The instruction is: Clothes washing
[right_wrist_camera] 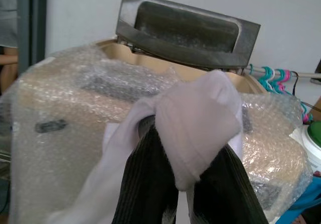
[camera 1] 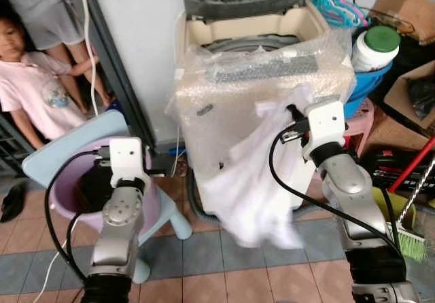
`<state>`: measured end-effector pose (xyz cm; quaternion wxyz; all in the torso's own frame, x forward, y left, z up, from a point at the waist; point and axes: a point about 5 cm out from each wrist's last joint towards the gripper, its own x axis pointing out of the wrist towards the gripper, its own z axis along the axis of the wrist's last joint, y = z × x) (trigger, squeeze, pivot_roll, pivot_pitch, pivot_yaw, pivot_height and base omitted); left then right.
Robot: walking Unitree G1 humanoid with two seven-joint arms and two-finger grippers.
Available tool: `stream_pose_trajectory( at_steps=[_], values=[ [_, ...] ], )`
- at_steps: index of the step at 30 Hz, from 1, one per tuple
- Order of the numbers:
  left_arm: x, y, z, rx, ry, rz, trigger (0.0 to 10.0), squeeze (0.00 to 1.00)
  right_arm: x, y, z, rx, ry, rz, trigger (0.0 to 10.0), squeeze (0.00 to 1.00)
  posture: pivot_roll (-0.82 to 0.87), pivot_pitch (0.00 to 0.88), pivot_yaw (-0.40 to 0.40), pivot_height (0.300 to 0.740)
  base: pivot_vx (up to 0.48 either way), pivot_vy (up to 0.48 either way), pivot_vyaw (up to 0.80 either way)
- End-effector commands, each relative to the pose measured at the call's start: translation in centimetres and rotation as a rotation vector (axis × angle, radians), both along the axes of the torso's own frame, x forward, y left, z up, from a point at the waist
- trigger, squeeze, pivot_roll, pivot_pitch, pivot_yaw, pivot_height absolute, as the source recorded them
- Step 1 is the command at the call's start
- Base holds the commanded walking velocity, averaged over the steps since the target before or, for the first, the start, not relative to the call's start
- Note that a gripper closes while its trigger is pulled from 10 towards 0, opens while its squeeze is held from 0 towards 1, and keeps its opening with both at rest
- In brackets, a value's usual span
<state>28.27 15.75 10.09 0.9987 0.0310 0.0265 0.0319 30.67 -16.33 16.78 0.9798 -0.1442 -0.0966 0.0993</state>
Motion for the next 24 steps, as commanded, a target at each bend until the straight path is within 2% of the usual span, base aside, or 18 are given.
stream_pose_trajectory(
  at_steps=[1, 3, 4, 6, 7, 8, 10, 12, 13, 15, 17, 24],
  values=[
    [0.0, 0.6, 0.0, 0.009, 0.001, 0.015, 10.0, 0.00, 0.5, 0.5, 1.6, 0.018, -0.052, 0.015, 10.0, 0.00, -0.07, 0.000, 0.114, 0.740, 0.480, 0.000, 0.00],
    [0.0, 0.5, 0.0, 0.005, 0.000, 0.014, 10.0, 0.00, 1.0, 0.8, 2.5, 0.008, -0.070, 0.055, 10.0, 0.00, -0.08, 0.000, 0.113, 0.740, 0.480, 0.000, 0.00],
    [0.1, 0.3, 0.0, 0.001, -0.001, 0.012, 10.0, 0.00, 1.7, 1.6, 3.8, -0.039, -0.103, 0.132, 10.0, 0.00, -0.08, 0.000, 0.113, 0.740, 0.480, 0.000, 0.00],
    [0.2, 0.2, 0.0, 0.000, -0.002, 0.011, 10.0, 0.00, 2.0, 2.0, 4.5, -0.078, -0.122, 0.176, 10.0, 0.00, -0.08, 0.000, 0.112, 0.740, 0.480, 0.000, 0.00],
    [0.3, 0.0, 0.1, -0.003, -0.007, 0.008, 10.0, 0.00, 2.4, 3.1, 5.7, -0.152, -0.150, 0.286, 10.0, 0.00, -0.08, 0.000, 0.106, 0.740, 0.480, 0.000, 0.00],
    [0.3, -0.1, 0.1, -0.008, -0.008, 0.009, 10.0, 0.00, 2.6, 3.6, 6.5, -0.185, -0.165, 0.336, 10.0, 0.00, -0.08, 0.000, 0.103, 0.740, 0.480, 0.000, 0.00],
    [0.4, -0.3, 0.0, -0.016, -0.002, 0.024, 10.0, 0.00, 3.2, 5.0, 9.0, -0.247, -0.195, 0.477, 10.0, 0.00, -0.08, 0.000, 0.096, 0.740, 0.240, 0.000, 0.00],
    [0.4, -0.4, -0.1, -0.020, 0.003, 0.025, 10.0, 0.00, 3.7, 5.8, 11.3, -0.287, -0.236, 0.561, 10.0, 0.00, -0.08, 0.000, 0.089, 0.740, 0.000, 0.000, 0.00],
    [0.5, -0.7, -0.2, -0.027, 0.005, 0.025, 10.0, 0.00, 4.4, 6.7, 14.8, -0.336, -0.303, 0.634, 10.0, 0.00, -0.09, 0.000, 0.078, 0.740, 0.000, 0.000, 0.00],
    [0.6, -1.0, -0.2, -0.029, -0.005, 0.025, 10.0, 0.00, 5.0, 7.2, 17.9, -0.359, -0.378, 0.639, 10.0, 0.00, -0.09, 0.000, 0.067, 0.740, 0.000, 0.000, 0.00],
    [0.6, -1.4, 0.0, -0.034, -0.025, 0.019, 10.0, 0.00, 5.3, 7.3, 20.2, -0.384, -0.462, 0.592, 10.0, 0.00, -0.08, 0.000, 0.058, 0.740, 0.199, 0.000, 0.00],
    [0.4, -1.1, -0.1, -0.037, -0.021, 0.030, 10.0, 0.00, 5.5, 6.8, 20.6, -0.375, -0.530, 0.528, 10.0, 0.00, -0.08, 0.000, 0.062, 0.740, 0.324, 0.000, 0.07]
  ],
)
